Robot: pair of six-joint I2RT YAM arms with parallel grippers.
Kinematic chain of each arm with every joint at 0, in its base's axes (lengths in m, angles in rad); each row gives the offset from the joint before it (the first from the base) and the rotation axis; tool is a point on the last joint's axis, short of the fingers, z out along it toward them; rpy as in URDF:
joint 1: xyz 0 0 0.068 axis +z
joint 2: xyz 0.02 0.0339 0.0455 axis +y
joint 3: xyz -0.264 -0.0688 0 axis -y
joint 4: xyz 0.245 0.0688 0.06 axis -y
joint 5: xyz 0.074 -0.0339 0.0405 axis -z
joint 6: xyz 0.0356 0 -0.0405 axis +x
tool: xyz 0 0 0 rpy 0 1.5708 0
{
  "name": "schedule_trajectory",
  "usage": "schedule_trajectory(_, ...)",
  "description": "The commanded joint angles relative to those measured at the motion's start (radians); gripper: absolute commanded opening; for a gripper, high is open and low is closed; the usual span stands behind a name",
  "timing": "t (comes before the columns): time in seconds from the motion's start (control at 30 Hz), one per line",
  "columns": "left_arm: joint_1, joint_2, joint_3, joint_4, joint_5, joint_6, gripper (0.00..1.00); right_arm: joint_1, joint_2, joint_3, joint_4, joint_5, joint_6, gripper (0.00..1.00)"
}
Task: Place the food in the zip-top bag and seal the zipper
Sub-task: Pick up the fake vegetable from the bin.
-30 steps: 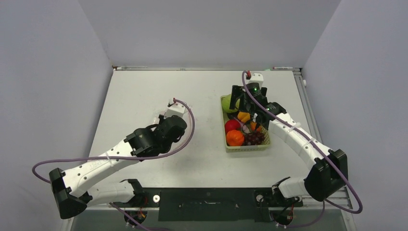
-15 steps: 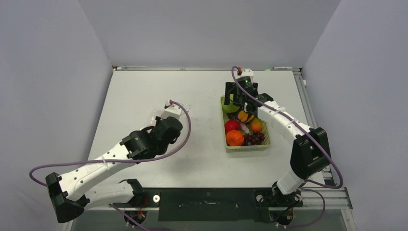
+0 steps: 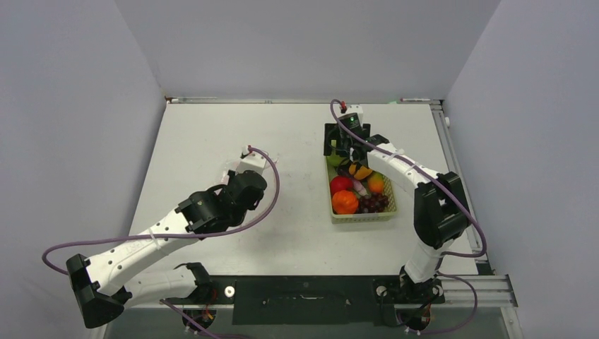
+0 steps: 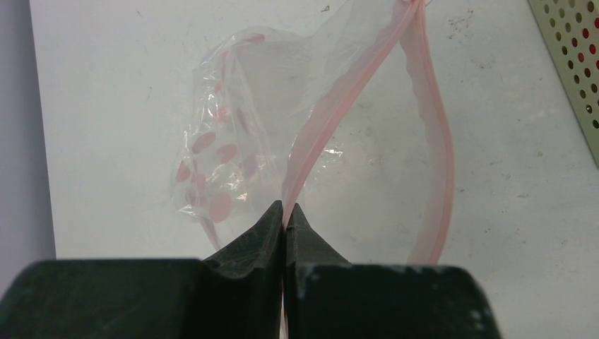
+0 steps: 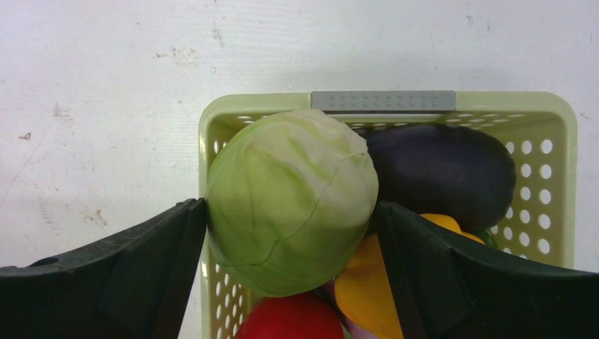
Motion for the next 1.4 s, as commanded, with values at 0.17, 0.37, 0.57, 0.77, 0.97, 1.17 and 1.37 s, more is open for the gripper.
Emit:
schedule_trajectory(0.17,0.009,-0.019,0.0,0.045,0.01,0.007,0.0,-0.008,0.006,0.006,0.023,0.065,0.0,0.89)
schedule_trajectory(0.37,0.009,-0.018,0.0,0.045,0.011,0.007,0.0,-0.007,-0.036,-0.012,0.032,0.067,-0.002,0.53)
schedule_trajectory(0.57,0.01,-0.017,0.0,0.045,0.01,0.007,0.0,-0.005,-0.086,-0.015,0.024,0.08,-0.007,0.31)
schedule_trajectory(0.77,0.012,-0.018,0.001,0.046,0.013,0.007,0.0,0.013,-0.148,-0.026,0.015,0.102,-0.019,0.27)
schedule_trajectory(0.97,0.019,-0.015,0.0,0.049,0.017,0.007,0.0,0.053,-0.231,-0.04,0.002,0.105,-0.028,0.27)
schedule_trajectory(1.17,0.02,-0.019,0.0,0.052,0.018,0.006,0.0,0.114,-0.325,-0.059,-0.009,0.087,-0.049,0.28)
schedule_trajectory(1.37,0.024,-0.015,0.0,0.053,0.023,0.006,0.0,0.157,-0.436,-0.095,-0.003,-0.019,-0.047,0.28)
